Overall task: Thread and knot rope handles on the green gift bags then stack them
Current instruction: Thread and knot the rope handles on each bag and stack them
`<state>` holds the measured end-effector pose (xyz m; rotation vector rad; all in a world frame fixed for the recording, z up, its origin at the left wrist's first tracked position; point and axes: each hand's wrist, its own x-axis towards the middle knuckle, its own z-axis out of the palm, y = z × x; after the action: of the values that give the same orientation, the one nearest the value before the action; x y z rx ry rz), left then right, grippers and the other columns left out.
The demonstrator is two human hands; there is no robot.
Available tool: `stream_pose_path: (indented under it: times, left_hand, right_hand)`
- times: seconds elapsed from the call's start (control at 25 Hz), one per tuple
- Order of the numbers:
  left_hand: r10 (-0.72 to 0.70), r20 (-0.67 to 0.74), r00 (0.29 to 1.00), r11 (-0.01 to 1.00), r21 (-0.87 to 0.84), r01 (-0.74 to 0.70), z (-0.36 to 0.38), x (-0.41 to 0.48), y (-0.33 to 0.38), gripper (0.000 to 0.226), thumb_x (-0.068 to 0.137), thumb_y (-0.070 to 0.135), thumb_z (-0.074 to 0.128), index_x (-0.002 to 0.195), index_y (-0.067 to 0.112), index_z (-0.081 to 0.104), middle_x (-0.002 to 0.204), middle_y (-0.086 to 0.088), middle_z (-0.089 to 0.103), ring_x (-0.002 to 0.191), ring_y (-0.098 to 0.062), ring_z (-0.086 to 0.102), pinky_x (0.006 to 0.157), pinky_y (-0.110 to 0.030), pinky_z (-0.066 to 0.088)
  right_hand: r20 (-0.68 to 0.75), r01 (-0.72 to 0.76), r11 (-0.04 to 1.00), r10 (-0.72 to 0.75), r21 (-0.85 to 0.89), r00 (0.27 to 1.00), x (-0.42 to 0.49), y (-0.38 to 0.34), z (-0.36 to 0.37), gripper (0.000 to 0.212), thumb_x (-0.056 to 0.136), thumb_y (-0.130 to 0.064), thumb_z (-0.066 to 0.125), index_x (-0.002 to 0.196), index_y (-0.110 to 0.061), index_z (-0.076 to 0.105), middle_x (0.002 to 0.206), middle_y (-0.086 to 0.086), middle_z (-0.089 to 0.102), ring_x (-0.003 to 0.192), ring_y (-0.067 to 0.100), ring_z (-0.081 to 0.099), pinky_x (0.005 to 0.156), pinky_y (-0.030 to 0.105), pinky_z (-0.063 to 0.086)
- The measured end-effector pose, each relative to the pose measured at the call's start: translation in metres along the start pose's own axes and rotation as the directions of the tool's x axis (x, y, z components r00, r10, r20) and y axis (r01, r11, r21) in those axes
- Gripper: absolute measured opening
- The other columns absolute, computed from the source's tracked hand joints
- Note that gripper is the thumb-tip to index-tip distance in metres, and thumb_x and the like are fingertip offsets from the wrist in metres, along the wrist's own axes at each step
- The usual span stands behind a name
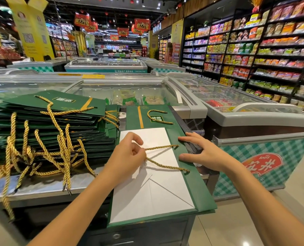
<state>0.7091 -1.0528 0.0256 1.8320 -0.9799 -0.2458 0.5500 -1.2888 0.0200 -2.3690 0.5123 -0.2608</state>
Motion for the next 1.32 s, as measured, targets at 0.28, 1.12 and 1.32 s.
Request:
stream_pose_path:
  times: [0.28, 1.12, 1.32]
  left_hand:
    - [-0.129, 0.13, 0.983, 0.983, -0.116, 0.144, -0.015, 0.005, -0.005, 0.015, 0.098, 0.009, 0.055, 0.109, 0.013, 0.044, 0.076, -0.009, 0.059, 0.052, -0.013, 0.049, 0.05, -0.019, 0.041]
    - [-0.058, -0.075, 0.996, 0.992, 0.106, 0.066, -0.038, -0.038, 0.006, 0.046, 0.096, 0.037, 0.062, 0.14, 0.033, 0.053, 0.143, 0.008, 0.053, 0.123, -0.01, 0.053, 0.104, -0.035, 0.047]
    - [0.047, 0.009, 0.999, 0.992, -0.119, -0.046, -0.034, -0.033, 0.06, 0.03, 0.092, 0.058, 0.054, 0.118, 0.048, 0.063, 0.117, 0.027, 0.063, 0.104, 0.003, 0.063, 0.095, -0.038, 0.054]
  right_hand:
    - [0.035, -0.024, 0.998, 0.026, -0.058, 0.999, -0.002, -0.006, -0.001, 0.076, 0.074, -0.067, 0.073, 0.143, -0.053, 0.046, 0.165, -0.023, 0.016, 0.154, 0.005, 0.011, 0.124, 0.043, 0.018]
    - [-0.443, 0.149, 0.806, 0.15, 0.572, 0.884, -0.069, -0.08, 0.008, 0.008, 0.097, -0.014, 0.066, 0.105, -0.015, 0.069, 0.094, 0.003, 0.078, 0.087, 0.018, 0.075, 0.068, 0.027, 0.057]
    - [-0.549, 0.374, 0.726, 0.005, 0.577, 0.836, -0.079, -0.147, -0.016, 0.005, 0.097, -0.017, 0.066, 0.101, -0.015, 0.067, 0.086, 0.002, 0.078, 0.079, 0.02, 0.074, 0.072, 0.035, 0.062]
